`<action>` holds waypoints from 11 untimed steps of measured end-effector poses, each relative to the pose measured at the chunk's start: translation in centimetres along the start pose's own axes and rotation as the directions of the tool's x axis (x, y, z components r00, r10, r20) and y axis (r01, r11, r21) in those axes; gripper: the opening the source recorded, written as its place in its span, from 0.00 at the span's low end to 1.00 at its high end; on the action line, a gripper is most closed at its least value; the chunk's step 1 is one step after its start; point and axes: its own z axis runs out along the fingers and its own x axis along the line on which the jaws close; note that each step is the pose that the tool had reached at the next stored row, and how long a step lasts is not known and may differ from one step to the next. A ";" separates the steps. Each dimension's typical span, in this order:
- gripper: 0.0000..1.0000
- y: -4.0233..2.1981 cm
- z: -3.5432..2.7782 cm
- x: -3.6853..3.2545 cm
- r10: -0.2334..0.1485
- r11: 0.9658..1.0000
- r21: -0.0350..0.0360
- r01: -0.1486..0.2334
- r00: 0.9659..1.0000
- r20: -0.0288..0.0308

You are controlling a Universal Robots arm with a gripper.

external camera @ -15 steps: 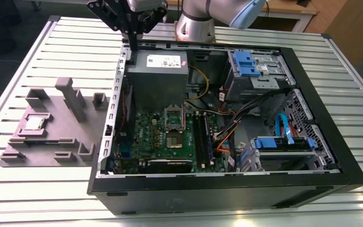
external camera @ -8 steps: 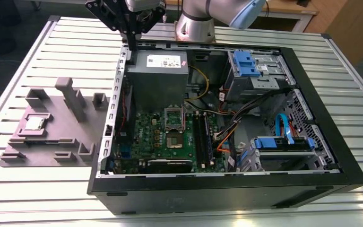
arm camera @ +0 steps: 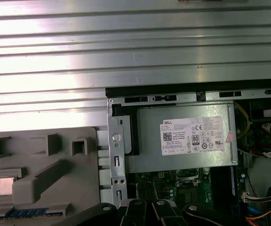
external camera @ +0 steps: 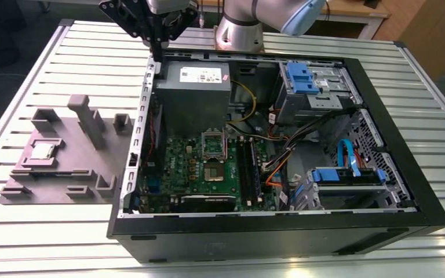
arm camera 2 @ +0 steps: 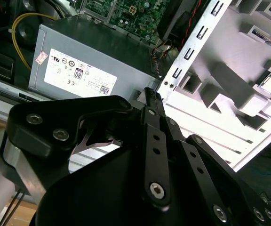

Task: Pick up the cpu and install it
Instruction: 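Reach for the cpu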

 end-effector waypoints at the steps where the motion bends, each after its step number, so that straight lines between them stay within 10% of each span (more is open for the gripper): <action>1: 0.10 -0.01 -0.01 0.08 0.000 1.000 0.000 0.000 1.000 0.000; 11: 0.10 -0.06 -0.03 0.74 0.000 1.000 0.000 0.000 1.000 0.000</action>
